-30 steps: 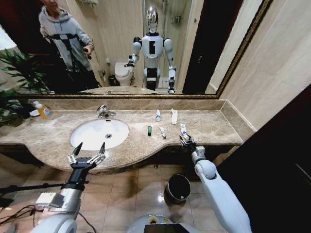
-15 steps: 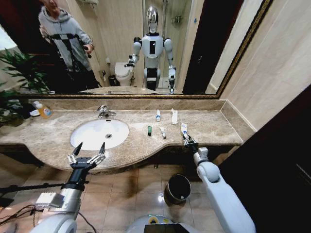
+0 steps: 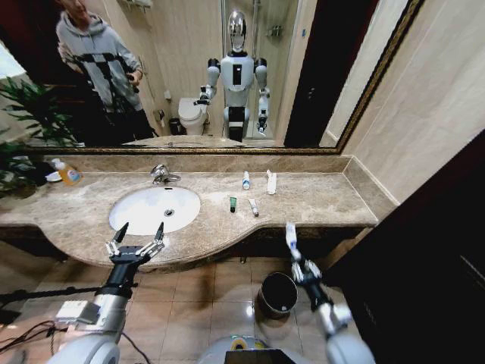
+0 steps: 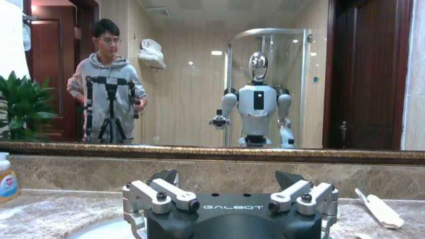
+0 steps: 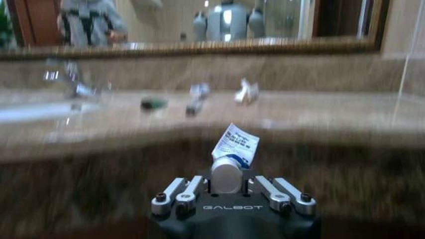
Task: Pick up the trash from the sink and place it in the trash bin.
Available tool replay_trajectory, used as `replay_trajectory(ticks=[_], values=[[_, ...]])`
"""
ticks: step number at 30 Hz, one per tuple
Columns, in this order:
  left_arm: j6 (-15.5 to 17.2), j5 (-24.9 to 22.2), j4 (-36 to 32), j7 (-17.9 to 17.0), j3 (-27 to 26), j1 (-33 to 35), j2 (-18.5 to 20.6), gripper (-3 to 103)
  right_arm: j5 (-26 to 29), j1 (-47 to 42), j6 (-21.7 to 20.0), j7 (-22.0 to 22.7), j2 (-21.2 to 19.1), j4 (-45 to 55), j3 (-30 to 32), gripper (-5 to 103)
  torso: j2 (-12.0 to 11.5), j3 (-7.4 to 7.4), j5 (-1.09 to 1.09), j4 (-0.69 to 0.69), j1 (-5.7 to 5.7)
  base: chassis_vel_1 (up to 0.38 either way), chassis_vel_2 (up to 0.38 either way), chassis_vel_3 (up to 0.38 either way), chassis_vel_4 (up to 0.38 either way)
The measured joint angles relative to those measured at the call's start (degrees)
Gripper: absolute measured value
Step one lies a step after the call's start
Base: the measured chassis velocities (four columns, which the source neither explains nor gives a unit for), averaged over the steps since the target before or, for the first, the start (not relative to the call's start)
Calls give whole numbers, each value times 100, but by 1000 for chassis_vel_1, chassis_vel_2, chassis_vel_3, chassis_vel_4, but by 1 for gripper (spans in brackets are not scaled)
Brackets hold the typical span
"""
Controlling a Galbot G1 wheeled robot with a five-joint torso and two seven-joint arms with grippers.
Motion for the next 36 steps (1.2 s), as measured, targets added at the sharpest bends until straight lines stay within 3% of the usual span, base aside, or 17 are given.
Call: replay_trajectory(ticks=[4,10,16,19,21,25,30,36], values=[[0,0,0,0,0,0,0,100,-164,115,217,12,1,-1017,-155,25,0,1,3,0,0,0,0,0,0],[0,0,0,0,-1,0,0,100,-255,1019,-607,-20,-48,-2733,-492,25,-1,1,3,0,0,0,0,0,0],[0,0,0,0,0,0,0,100,-577,2165,-997,-75,93,-4113,-631,25,-2,1,3,2,2,0,0,0,0],[0,0,0,0,0,0,0,100,-1003,2949,-976,-97,261,-5331,-582,25,-2,2,2,1,2,0,0,0,0],[0,0,0,-1,0,0,0,100,-1061,3068,-955,-97,286,-5522,-564,25,-2,2,2,1,2,0,0,0,0],[0,0,0,0,0,0,0,100,-1293,4196,-714,-84,495,-7286,-391,25,-2,2,1,2,2,0,0,0,0],[0,0,0,0,0,0,0,100,-1334,4625,-550,-49,532,-8041,-353,25,-2,3,2,1,3,0,0,0,0],[0,0,0,0,0,0,0,100,-1275,4906,-718,-111,525,-8427,-316,25,-2,2,1,1,1,0,0,0,0]])
